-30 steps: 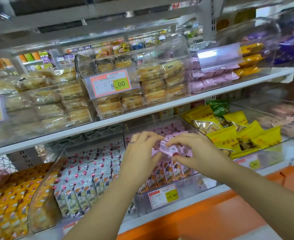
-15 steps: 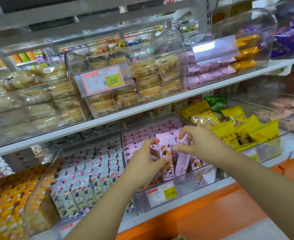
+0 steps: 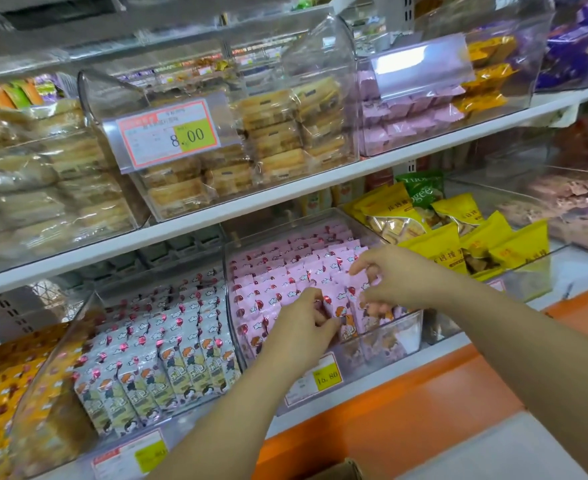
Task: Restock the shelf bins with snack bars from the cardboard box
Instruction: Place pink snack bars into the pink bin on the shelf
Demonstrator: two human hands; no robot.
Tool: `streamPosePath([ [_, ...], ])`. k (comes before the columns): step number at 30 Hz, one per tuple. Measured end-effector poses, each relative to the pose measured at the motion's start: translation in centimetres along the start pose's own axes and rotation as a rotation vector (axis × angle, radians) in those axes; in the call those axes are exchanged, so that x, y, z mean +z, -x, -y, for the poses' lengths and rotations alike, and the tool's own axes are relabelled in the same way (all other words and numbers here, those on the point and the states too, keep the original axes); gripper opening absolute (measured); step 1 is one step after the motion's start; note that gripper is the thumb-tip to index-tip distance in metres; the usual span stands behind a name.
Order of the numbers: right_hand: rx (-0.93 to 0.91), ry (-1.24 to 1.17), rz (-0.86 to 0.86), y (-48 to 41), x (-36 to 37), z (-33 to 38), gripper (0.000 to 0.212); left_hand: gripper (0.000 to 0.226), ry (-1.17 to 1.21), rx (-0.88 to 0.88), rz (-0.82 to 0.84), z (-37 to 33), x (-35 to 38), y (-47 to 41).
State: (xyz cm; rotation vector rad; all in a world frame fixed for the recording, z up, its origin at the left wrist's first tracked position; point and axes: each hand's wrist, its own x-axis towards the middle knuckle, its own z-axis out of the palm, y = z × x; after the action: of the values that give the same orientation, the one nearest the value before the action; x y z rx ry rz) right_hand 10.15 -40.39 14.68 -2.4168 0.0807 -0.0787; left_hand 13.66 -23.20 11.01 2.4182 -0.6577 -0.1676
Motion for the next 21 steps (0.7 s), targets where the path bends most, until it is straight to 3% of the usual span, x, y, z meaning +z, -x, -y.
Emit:
streamPosePath([
  [3,-0.073,0.166,-0.1,-0.2,0.5,-0.3,0.027,0.045,-0.021,-0.012,0.025,0.3,0.1,0.0],
  [9,-0.092,0.412,-0.05,-0.5,1.7,-0.6,0.022,0.048,-0.033,0.01,0.065,0.2,-0.2,0.1],
  [15,-0.11,0.313,-0.247,2.1,1.1,-0.5,0.025,0.05,-0.051,0.05,0.074,0.4,-1.7,0.9],
  [21,-0.185,0.214,-0.272,7.4,5.6,2.6,0.014,0.034,0.055,0.189,-0.146,0.1,-3.1,6.3],
])
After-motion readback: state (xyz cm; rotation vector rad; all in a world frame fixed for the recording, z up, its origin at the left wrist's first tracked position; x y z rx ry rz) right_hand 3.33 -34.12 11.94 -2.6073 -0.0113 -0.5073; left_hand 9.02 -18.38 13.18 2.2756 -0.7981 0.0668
